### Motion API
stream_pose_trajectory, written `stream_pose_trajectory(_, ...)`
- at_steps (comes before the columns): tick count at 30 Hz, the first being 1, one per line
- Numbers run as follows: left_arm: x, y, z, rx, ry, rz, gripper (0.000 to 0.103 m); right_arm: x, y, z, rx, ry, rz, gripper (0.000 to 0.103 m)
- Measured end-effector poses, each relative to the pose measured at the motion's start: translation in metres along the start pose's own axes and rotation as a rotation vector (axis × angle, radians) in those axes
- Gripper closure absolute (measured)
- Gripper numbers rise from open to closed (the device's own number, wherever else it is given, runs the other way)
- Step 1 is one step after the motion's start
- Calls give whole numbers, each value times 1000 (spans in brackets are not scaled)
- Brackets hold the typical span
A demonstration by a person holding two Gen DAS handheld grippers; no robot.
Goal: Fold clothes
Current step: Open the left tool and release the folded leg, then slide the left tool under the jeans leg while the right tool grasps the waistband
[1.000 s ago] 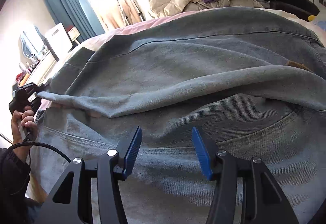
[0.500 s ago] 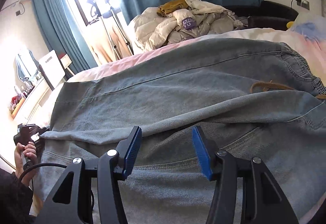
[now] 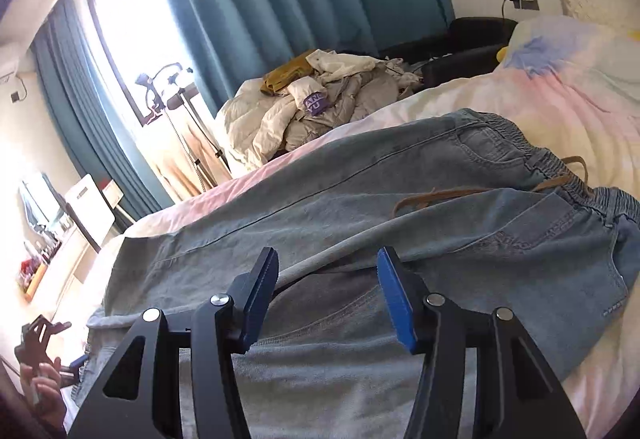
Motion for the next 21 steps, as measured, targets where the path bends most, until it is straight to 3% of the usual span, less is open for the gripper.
stream_pose_trajectory(6, 20, -53, 19, -23, 134, 63, 17, 20, -1, -36, -145, 37, 1, 51)
stream_pose_trajectory(11, 29, -88, 32, 0, 204, 113, 17, 36, 2, -78, -272, 16, -32, 50)
stream_pose_trajectory(16, 18, -108, 58, 80, 239, 188, 17, 39, -4, -114, -434, 19, -30, 50)
stream_pose_trajectory(21, 0, -113, 88, 158, 285, 220, 17, 51, 1, -139, -482, -1, -72, 50)
Point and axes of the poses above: each gripper's, at about its wrist camera, not at the fingertips, and x roughly against the way its jaws point, z to its left, y to its top, the point moved 9 cm from there along -x, roughly the way its jaws point, and after that the axes turned 4 degrees about x, right-handed, at the moved point
